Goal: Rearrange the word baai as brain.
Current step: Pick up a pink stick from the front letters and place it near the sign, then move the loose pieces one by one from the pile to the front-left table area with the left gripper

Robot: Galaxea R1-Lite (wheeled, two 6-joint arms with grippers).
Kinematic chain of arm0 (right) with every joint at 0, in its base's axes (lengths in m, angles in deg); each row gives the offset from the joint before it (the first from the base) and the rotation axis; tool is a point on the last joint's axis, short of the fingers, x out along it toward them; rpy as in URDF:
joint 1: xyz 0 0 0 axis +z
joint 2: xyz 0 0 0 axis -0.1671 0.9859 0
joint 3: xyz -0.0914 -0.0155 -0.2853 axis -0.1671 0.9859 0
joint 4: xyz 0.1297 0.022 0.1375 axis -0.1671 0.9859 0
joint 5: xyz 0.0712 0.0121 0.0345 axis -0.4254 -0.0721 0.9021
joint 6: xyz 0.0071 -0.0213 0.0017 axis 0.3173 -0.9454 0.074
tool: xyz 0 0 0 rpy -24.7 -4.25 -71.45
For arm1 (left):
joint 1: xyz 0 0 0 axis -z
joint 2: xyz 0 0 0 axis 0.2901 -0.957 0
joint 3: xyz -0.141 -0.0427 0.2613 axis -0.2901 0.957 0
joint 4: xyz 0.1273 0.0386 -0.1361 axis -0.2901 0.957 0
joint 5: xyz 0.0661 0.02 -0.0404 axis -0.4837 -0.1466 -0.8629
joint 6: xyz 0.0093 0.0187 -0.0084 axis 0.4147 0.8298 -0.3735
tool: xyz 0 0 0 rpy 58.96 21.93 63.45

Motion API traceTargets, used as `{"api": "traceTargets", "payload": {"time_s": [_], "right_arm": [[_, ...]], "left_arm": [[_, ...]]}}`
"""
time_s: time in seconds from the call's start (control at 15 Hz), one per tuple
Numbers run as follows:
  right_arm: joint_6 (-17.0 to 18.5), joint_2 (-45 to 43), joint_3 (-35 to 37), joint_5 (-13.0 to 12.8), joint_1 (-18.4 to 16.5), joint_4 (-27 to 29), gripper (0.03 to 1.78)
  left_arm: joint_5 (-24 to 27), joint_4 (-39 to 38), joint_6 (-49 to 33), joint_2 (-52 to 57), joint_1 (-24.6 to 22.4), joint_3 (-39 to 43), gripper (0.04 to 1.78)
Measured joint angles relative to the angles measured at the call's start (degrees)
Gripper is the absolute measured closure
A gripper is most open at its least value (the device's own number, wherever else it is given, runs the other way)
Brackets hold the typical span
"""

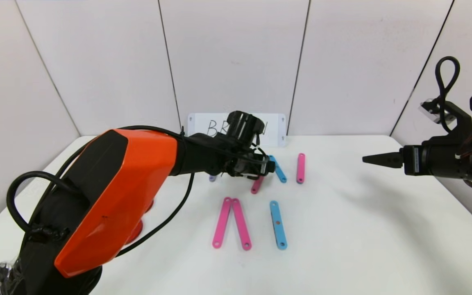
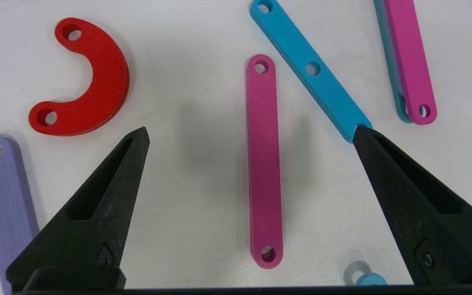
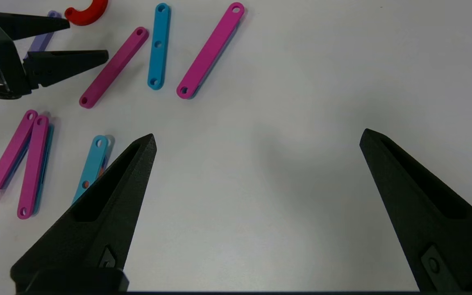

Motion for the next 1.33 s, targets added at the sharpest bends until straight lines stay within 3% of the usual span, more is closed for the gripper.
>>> {"api": "traceTargets", "payload": {"time_s": [0.27, 0.8, 1.33], "right_arm": [[-0.1, 0.0, 0.3, 0.0, 0.0, -0.2, 0.07], [-0.2, 0.4, 0.6, 0.0, 0.3, -0.2, 0.07], [-0.2, 0.5, 0.8, -0.1, 0.4, -0.1, 0.07]], "left_arm": [[-0.4, 4.8, 0.9, 3.9, -3.4, 0.6, 0.08], [-0.4, 18.8, 1.4, 10.0, -18.2, 1.8, 0.08], [-0.4, 22.8, 2.0, 10.2, -25.7, 3.9, 0.08]]}}
